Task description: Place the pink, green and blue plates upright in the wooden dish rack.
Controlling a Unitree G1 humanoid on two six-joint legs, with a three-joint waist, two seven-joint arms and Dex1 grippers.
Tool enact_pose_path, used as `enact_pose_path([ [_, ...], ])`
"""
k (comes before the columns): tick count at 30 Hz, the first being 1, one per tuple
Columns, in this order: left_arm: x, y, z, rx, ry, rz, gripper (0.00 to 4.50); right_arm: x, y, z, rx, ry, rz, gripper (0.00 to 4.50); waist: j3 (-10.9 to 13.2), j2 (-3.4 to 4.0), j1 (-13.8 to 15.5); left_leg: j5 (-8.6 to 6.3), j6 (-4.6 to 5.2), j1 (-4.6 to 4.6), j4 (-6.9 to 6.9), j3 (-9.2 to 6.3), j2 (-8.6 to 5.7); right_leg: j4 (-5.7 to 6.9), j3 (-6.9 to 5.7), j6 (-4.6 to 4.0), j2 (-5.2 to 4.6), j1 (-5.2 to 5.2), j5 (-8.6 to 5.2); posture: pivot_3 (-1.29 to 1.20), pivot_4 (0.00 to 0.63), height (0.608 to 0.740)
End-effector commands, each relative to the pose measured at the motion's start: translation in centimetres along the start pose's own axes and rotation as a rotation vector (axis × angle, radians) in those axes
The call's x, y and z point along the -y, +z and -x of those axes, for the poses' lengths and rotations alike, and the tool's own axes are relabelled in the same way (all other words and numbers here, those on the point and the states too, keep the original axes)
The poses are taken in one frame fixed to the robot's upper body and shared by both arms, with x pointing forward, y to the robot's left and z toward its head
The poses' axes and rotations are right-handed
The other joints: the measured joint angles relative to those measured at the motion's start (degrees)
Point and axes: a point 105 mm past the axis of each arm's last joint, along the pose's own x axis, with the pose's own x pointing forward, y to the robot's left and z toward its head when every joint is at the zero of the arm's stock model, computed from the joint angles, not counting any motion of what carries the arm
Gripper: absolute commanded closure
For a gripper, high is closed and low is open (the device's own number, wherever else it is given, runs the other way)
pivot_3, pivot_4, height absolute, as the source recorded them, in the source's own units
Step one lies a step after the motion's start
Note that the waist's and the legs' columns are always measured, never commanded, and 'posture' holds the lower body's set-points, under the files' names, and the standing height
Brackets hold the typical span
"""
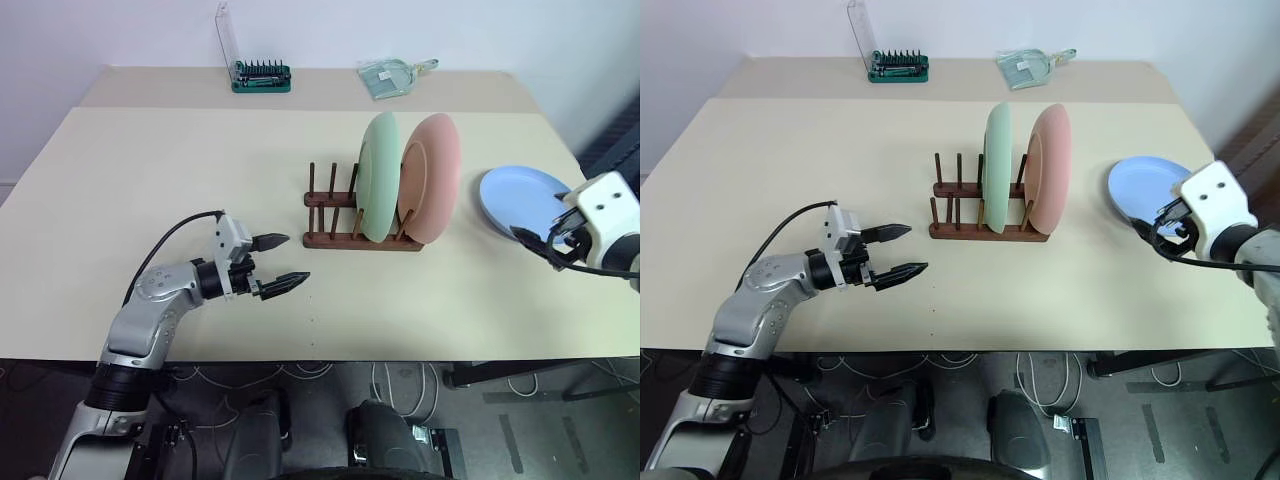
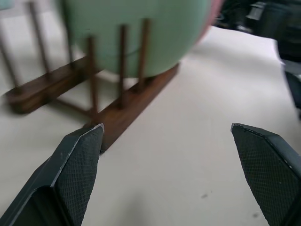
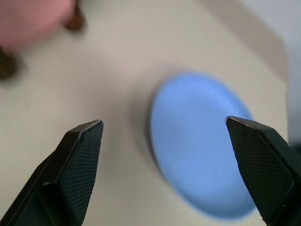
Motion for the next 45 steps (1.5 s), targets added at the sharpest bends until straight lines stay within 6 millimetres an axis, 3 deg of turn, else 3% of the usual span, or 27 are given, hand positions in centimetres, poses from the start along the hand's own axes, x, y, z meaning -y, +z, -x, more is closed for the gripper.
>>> enact_pose_path([
  [1,1.0,1.2,-0.6,0.022,-0.059,-0.074,0.0,0.9,-2.5,-1.6,-0.085,-0.059,0.097,0.25,0.0,0.01,-0.1,0.0,-0.01,0.02,0.0,0.0,-0.01,0.0,0.0,0.0,-0.01,0.03,0.0,0.0,0.15,0.732],
  [10,1.7,1.4,-1.1,0.031,-0.069,-0.055,0.0,0.5,-5.0,-5.7,-0.118,-0.048,0.15,0.25,0.07,0.13,-0.61,0.05,-0.08,0.16,0.04,0.04,0.0,-0.07,0.02,0.01,-0.01,0.2,-0.01,0.0,0.15,0.732],
  [13,1.8,1.9,-1.2,0.037,-0.062,-0.052,0.0,0.3,-5.9,-6.3,-0.142,-0.044,0.18,1.02,0.06,0.13,-0.54,0.05,-0.08,0.24,0.05,0.02,0.0,-0.09,0.01,0.01,-0.01,0.32,-0.01,0.0,0.15,0.732],
  [20,2.0,3.1,-1.3,0.041,-0.04,-0.036,0.0,0.1,-5.9,-6.5,-0.109,-0.056,0.174,4.46,0.06,0.14,-0.21,0.04,-0.08,0.25,0.08,-0.01,-0.01,-0.14,0.01,0.01,-0.04,0.42,-0.01,0.0,0.15,0.732],
  [25,2.0,3.8,-1.3,0.038,-0.027,-0.031,0.0,1.7,-4.6,-5.1,-0.079,-0.186,0.254,4.46,0.08,0.18,0.57,0.04,-0.08,0.25,0.07,-0.05,-0.01,-0.19,0.0,0.02,-0.03,0.43,-0.02,0.0,0.15,0.732],
  [28,1.1,4.3,-1.1,0.053,0.028,-0.049,0.0,3.7,-1.4,-3.5,-0.003,-0.319,0.292,4.46,0.14,0.38,0.74,0.04,-0.08,0.24,0.07,-0.04,-0.02,-0.19,0.01,0.02,-0.04,0.42,-0.02,0.0,0.15,0.732],
  [32,-1.1,4.4,-0.2,0.052,0.132,-0.055,0.0,6.0,5.5,-0.2,0.177,-0.479,0.343,4.46,0.22,0.72,0.77,0.05,-0.09,0.22,0.07,-0.04,-0.01,-0.17,0.02,0.02,-0.03,0.37,-0.02,0.0,0.15,0.732],
  [36,-2.9,3.4,1.0,0.024,0.197,-0.065,0.0,6.2,12.3,2.7,0.384,-0.527,0.352,4.46,0.2,0.76,0.75,0.07,-0.14,0.23,-0.03,-0.04,0.0,-0.18,0.01,0.03,0.01,0.33,-0.02,0.0,0.15,0.732],
  [40,-4.4,2.5,2.1,0.002,0.245,-0.078,0.0,2.4,19.7,5.0,0.738,-0.347,0.22,4.46,0.21,0.74,0.76,0.07,-0.14,0.23,-0.03,-0.04,0.0,-0.18,-0.01,0.02,0.01,0.32,-0.02,0.0,0.15,0.732],
  [43,-5.1,1.6,2.9,-0.014,0.272,-0.086,0.0,-2.0,23.6,6.7,0.95,-0.089,0.128,4.46,0.22,0.71,0.92,0.07,-0.13,0.18,-0.05,-0.04,-0.01,-0.18,-0.01,0.02,-0.02,0.28,-0.02,0.0,0.15,0.732],
  [45,-5.2,1.0,3.4,-0.019,0.282,-0.086,0.0,-4.9,25.1,7.5,1.036,0.076,0.079,4.46,0.22,0.71,0.95,0.06,-0.12,0.11,-0.07,-0.04,-0.01,-0.18,-0.01,0.02,-0.04,0.22,-0.02,0.0,0.15,0.732],
])
